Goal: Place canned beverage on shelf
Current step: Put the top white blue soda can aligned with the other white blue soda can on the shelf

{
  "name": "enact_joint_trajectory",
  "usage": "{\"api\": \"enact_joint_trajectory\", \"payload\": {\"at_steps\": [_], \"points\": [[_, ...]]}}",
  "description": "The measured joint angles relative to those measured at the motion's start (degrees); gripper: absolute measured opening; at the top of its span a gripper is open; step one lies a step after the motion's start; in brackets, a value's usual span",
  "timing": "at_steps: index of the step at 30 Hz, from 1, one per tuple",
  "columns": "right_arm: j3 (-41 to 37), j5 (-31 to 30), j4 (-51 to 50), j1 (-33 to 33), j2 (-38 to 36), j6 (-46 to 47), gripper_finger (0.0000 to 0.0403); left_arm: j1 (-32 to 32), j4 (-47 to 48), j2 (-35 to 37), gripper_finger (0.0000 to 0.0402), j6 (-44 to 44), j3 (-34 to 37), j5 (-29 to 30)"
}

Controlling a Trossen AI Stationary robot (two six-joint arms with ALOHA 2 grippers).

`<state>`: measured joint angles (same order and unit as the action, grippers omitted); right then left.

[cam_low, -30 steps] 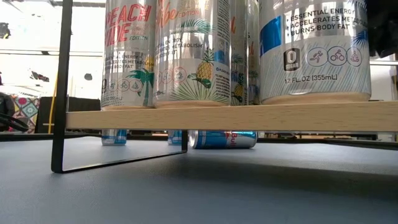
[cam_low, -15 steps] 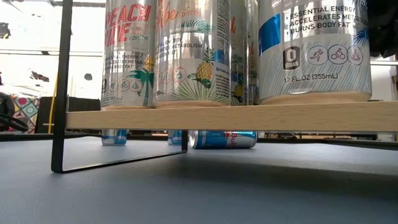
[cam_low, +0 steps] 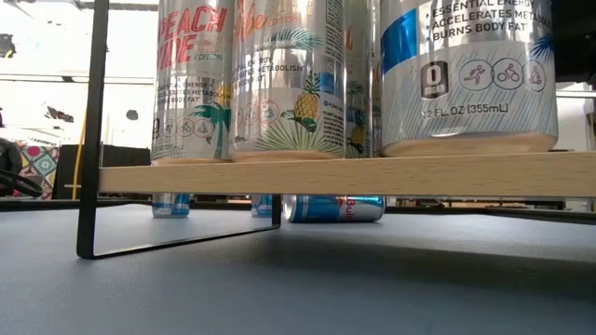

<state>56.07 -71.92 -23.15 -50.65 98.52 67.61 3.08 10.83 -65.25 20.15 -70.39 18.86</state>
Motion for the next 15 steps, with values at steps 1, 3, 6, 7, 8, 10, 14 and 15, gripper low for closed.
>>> {"api": "enact_joint_trajectory", "payload": {"at_steps": [1,3,6,7,8,10,14,15], "points": [[0.0,0.0,-0.1,-0.1,0.0,0.0,0.0311,0.0,0.0,0.0,0.0330,0.1,0.0,0.0],[0.0,0.2,-0.5,-0.3,0.0,0.0,0.0311,0.0,0.0,0.0,0.0330,0.1,0.0,0.0],[0.0,1.0,-1.6,-0.9,0.0,0.0,0.0311,0.0,0.0,0.0,0.0330,0.1,0.0,0.0],[0.0,1.3,-2.0,-1.1,0.0,0.0,0.0311,0.0,0.0,0.0,0.0330,0.1,0.0,0.0],[0.0,1.6,-2.2,-1.2,0.0,0.0,0.0311,0.0,0.0,0.0,0.0330,0.1,0.0,0.0],[0.0,1.8,-2.2,-1.3,0.0,0.0,0.0311,0.0,0.0,0.0,0.0330,0.1,0.0,0.0],[0.0,3.9,-5.2,-1.5,0.0,2.2,0.0311,0.0,0.0,0.0,0.0330,0.1,0.0,0.0],[0.0,4.8,-6.6,-1.5,0.0,3.8,0.0311,0.0,0.0,0.0,0.0330,0.2,0.0,0.0]]}}
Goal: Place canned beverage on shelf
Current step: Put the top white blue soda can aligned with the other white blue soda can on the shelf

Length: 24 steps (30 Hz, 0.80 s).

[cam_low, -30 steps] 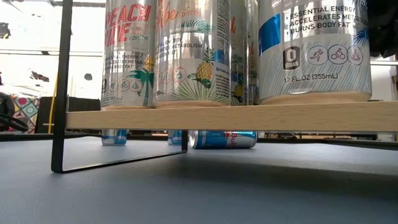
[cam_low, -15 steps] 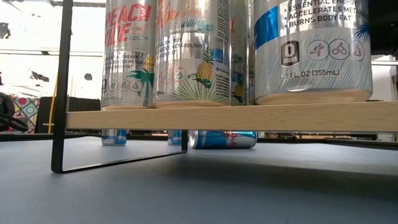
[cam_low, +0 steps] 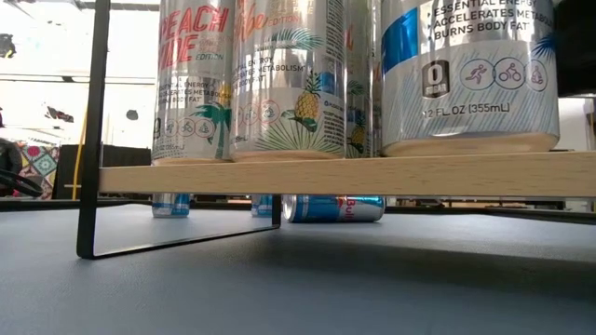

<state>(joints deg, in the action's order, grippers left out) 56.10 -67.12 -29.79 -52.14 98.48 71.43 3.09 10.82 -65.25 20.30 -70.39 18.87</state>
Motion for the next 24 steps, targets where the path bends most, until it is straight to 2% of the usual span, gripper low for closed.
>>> {"api": "enact_joint_trajectory", "payload": {"at_steps": [4,8,16,24], "points": [[0.0,0.7,-4.8,-0.3,0.0,6.0,0.0311,0.0,0.0,0.0,0.0330,0.0,0.0,0.0],[0.0,1.2,-6.4,-0.7,-0.3,8.1,0.0311,0.0,0.0,0.0,0.0330,0.0,0.0,0.0],[3.0,11.0,-9.8,-0.7,-0.4,7.8,0.0311,0.0,0.0,0.0,0.0330,0.1,0.0,0.0],[9.9,17.2,-23.9,0.3,-0.4,7.7,0.0311,0.0,0.0,0.0,0.0330,0.2,0.0,0.0]]}}
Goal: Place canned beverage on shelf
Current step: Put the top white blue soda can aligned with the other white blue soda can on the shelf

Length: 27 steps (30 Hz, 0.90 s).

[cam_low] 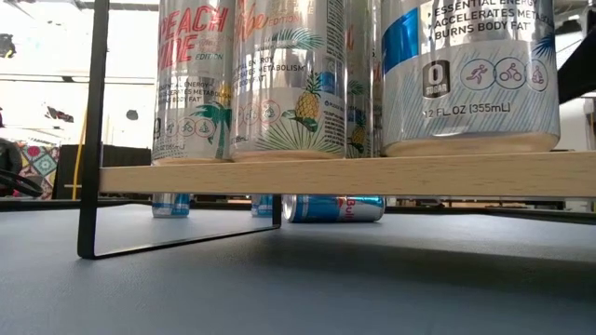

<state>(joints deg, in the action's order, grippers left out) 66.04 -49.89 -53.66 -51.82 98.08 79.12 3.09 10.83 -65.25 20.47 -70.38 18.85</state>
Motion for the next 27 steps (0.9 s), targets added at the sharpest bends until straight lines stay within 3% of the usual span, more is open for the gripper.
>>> {"api": "enact_joint_trajectory", "payload": {"at_steps": [5,12,20,27], "points": [[3.2,3.9,-9.7,0.2,0.0,1.0,0.0301,0.0,0.0,0.0,0.0330,0.0,0.0,0.0],[4.4,3.4,-17.9,0.6,0.0,4.8,0.0224,0.0,0.0,0.0,0.0330,-0.1,0.0,0.0],[4.4,-1.8,-18.8,3.7,0.0,0.1,0.0112,0.0,-0.2,0.0,0.0330,-0.2,0.0,0.0],[4.4,-2.8,-18.7,6.4,0.0,-6.7,0.0069,0.0,0.1,0.0,0.0330,-0.3,0.0,0.0]]}}
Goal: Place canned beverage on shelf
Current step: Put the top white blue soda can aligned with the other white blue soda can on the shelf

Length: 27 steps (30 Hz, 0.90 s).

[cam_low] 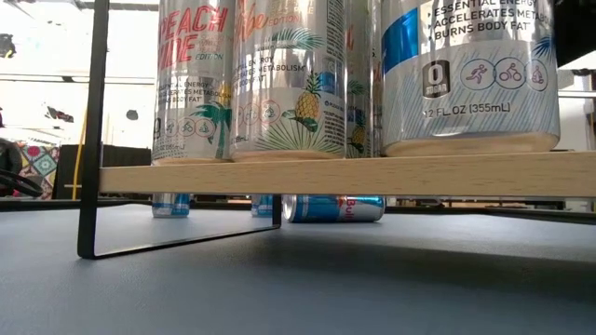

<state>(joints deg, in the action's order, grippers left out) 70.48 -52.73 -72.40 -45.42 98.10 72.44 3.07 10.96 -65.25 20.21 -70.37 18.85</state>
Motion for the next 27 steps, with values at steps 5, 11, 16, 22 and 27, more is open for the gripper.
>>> {"api": "enact_joint_trajectory", "payload": {"at_steps": [5,11,16,22,27], "points": [[0.0,-0.4,0.0,1.3,0.0,-4.1,0.0060,0.0,0.1,0.0,0.0330,0.1,0.0,0.0],[0.0,-3.7,-2.9,1.4,-0.5,-6.5,0.0050,0.0,0.1,0.0,0.0330,0.1,0.0,0.0],[0.0,-3.6,-9.9,-1.9,-8.1,-0.8,0.0023,0.0,0.1,0.0,0.0330,0.1,0.0,0.0],[0.0,-2.5,-7.8,-5.2,-19.7,4.5,0.0011,0.0,0.3,0.0,0.0330,0.1,0.0,0.2],[0.0,-0.1,-1.3,-7.4,-22.8,3.2,0.0062,0.0,0.4,0.0,0.0330,0.0,0.0,0.0]]}}
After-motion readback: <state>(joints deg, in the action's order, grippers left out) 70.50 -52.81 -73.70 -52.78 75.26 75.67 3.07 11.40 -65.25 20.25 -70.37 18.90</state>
